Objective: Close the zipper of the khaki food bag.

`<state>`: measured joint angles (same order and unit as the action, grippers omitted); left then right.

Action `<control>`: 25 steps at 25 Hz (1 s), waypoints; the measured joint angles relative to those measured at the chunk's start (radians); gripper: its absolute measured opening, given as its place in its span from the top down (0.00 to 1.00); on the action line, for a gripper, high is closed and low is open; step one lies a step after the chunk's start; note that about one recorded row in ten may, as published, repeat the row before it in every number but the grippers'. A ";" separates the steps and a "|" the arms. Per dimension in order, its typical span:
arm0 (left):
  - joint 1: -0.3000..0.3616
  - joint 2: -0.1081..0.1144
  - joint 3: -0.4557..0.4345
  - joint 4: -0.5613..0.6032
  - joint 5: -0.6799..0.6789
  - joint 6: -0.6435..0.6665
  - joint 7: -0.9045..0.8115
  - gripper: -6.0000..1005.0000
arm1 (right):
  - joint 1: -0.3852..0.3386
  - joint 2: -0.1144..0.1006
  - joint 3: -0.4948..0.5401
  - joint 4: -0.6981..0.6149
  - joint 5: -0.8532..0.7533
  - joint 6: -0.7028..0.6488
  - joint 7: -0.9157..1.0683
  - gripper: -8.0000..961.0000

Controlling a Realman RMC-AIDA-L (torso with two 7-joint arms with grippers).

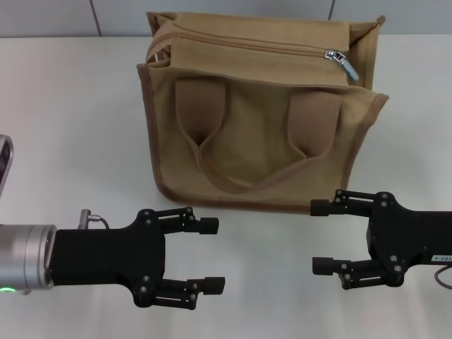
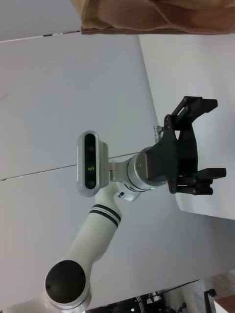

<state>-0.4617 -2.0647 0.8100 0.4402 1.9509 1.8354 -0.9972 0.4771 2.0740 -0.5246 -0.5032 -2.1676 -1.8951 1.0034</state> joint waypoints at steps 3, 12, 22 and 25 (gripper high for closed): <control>0.000 0.000 0.000 0.000 0.000 0.003 0.000 0.19 | 0.000 0.000 0.000 0.000 0.000 0.000 0.000 0.15; 0.000 0.000 0.000 0.000 0.000 0.006 0.000 0.19 | -0.002 0.000 0.000 0.000 -0.001 0.001 0.000 0.15; 0.000 0.000 0.000 0.000 0.000 0.007 0.000 0.19 | -0.003 0.000 0.000 0.000 -0.002 0.001 0.000 0.15; 0.000 0.000 0.000 0.000 0.000 0.007 0.000 0.19 | -0.003 0.000 0.000 0.000 -0.002 -0.001 0.000 0.15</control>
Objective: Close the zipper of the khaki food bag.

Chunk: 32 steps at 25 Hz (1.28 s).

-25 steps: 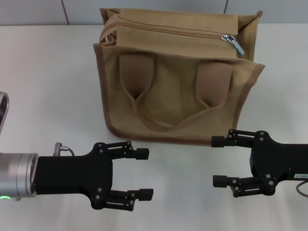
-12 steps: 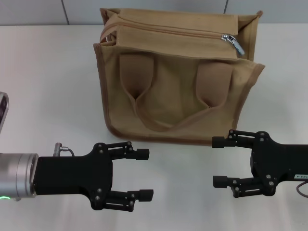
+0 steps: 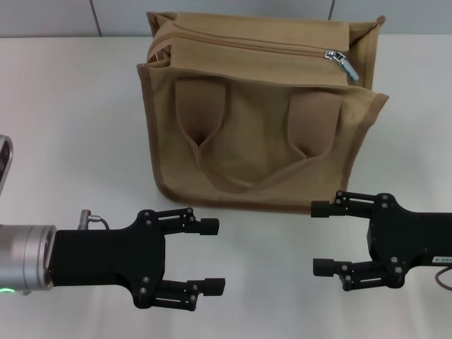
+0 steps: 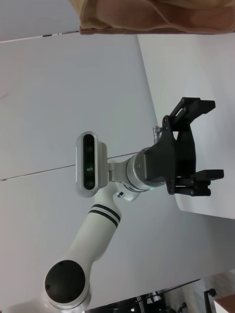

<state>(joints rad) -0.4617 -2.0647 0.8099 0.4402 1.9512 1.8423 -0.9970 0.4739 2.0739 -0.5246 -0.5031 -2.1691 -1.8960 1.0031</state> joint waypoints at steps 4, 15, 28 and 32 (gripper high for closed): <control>0.000 0.000 0.000 0.000 0.000 0.000 0.000 0.19 | -0.001 0.000 0.000 0.000 0.000 -0.002 0.000 0.15; 0.000 0.000 0.000 0.000 0.000 0.000 0.000 0.19 | 0.000 0.000 0.000 0.000 0.000 -0.007 0.000 0.15; 0.000 0.000 0.000 0.000 0.000 0.000 0.000 0.19 | 0.000 0.000 0.000 0.000 0.000 -0.009 0.000 0.15; -0.001 0.000 0.000 0.000 0.000 0.000 0.000 0.19 | 0.000 0.000 -0.003 0.000 0.000 -0.009 0.000 0.15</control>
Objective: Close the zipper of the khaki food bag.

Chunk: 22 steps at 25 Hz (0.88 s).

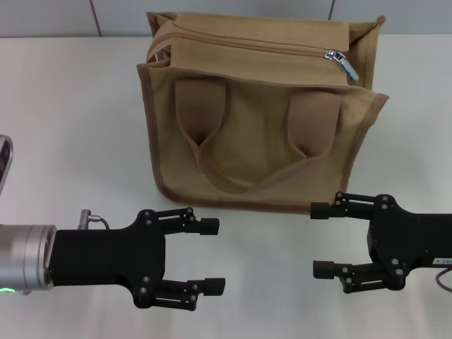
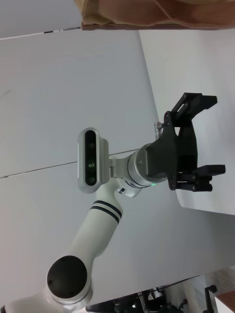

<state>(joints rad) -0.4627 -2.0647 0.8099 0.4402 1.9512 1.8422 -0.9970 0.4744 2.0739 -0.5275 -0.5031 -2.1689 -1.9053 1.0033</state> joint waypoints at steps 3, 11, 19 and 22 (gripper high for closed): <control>-0.001 0.000 0.000 0.000 0.000 0.000 0.000 0.19 | 0.001 0.000 -0.008 0.000 0.000 0.000 0.003 0.15; -0.002 0.000 0.000 0.000 0.000 0.000 -0.001 0.19 | 0.003 0.000 -0.008 0.000 0.000 0.000 0.005 0.15; -0.002 0.000 0.000 0.000 0.000 0.000 -0.001 0.19 | 0.003 0.000 -0.008 0.000 0.000 0.000 0.005 0.15; -0.003 0.000 0.000 0.000 0.000 0.000 -0.002 0.19 | 0.003 0.000 -0.008 0.000 0.000 0.000 0.005 0.15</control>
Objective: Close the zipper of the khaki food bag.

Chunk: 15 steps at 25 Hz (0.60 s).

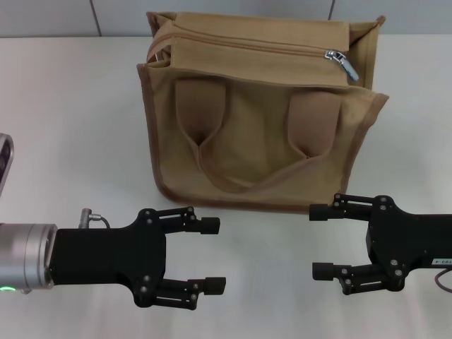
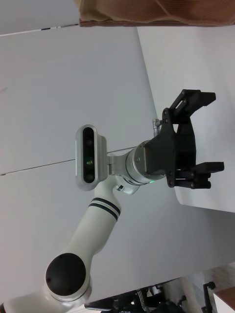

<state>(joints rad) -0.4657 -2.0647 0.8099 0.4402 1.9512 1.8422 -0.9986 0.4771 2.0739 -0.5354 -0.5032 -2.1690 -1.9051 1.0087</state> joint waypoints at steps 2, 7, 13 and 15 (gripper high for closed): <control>0.000 0.000 0.000 0.000 0.000 0.000 0.000 0.19 | 0.000 0.000 0.000 0.000 0.000 0.000 0.000 0.15; -0.002 0.000 0.000 0.000 0.000 0.000 0.000 0.19 | 0.000 0.000 0.000 0.000 0.000 0.000 -0.002 0.15; -0.002 0.000 0.000 0.000 0.000 0.000 0.000 0.19 | 0.000 0.000 0.000 0.000 0.000 0.000 -0.004 0.15; -0.002 0.000 0.000 0.000 0.000 0.000 0.000 0.19 | -0.001 0.000 0.000 0.000 0.000 0.000 -0.004 0.15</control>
<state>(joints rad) -0.4674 -2.0647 0.8099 0.4402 1.9511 1.8422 -0.9987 0.4765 2.0739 -0.5354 -0.5031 -2.1690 -1.9051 1.0048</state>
